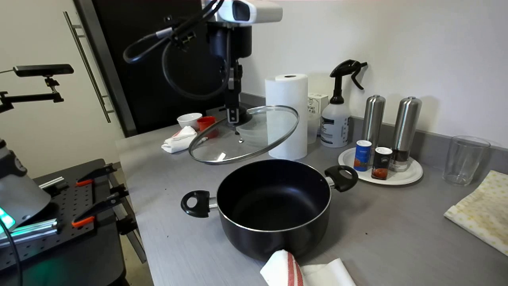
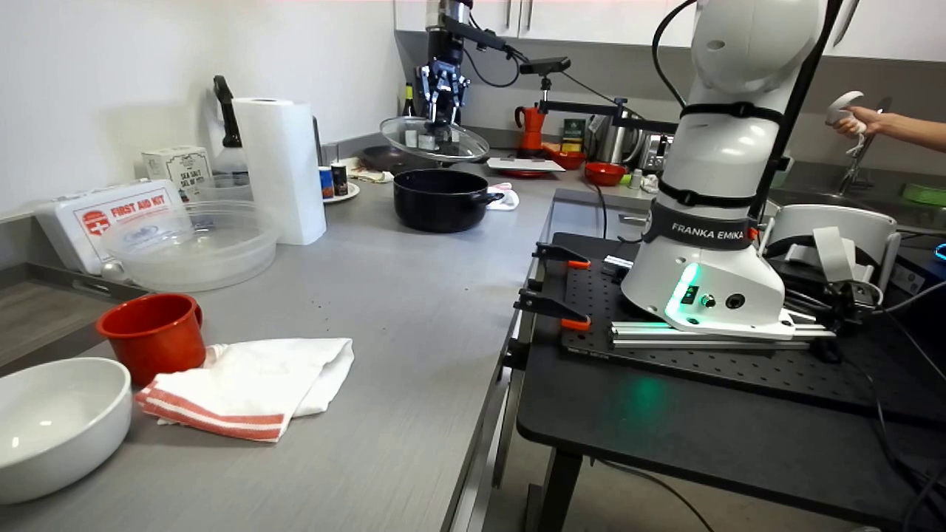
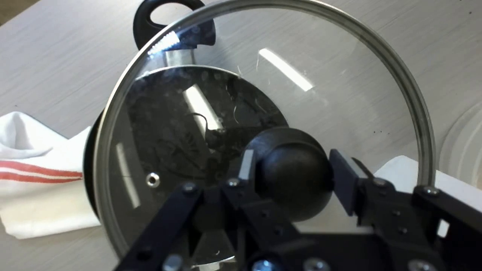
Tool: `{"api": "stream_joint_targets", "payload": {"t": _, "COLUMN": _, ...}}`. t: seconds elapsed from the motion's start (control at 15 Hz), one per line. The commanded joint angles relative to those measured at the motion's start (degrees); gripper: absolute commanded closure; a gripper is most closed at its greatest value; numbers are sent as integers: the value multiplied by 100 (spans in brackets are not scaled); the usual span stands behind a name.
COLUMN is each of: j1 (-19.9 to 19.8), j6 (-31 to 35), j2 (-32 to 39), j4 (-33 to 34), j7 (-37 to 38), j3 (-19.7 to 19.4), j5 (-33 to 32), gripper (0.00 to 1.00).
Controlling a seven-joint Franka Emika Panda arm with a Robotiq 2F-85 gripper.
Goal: Put the glass lid on the black pot.
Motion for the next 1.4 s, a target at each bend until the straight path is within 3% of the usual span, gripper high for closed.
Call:
{"api": "stream_joint_targets", "payload": {"t": 0.0, "j1": -202, "j6": -390, "j2": 309, "j4": 537, "j7": -134, "j3": -31, "j5": 494, "gripper": 74}}
{"api": "stream_joint_targets", "payload": {"t": 0.8, "j1": -865, "j6": -1305, "j2": 1416, "j4": 1715, "j7": -13, "j3": 45, "j5": 1533, "gripper": 74}}
{"api": "stream_joint_targets", "payload": {"t": 1.33, "j1": -1112, "j6": -1820, "j2": 2033, "j4": 2479, "j7": 336, "j3": 64, "j5": 1520, "gripper": 74}}
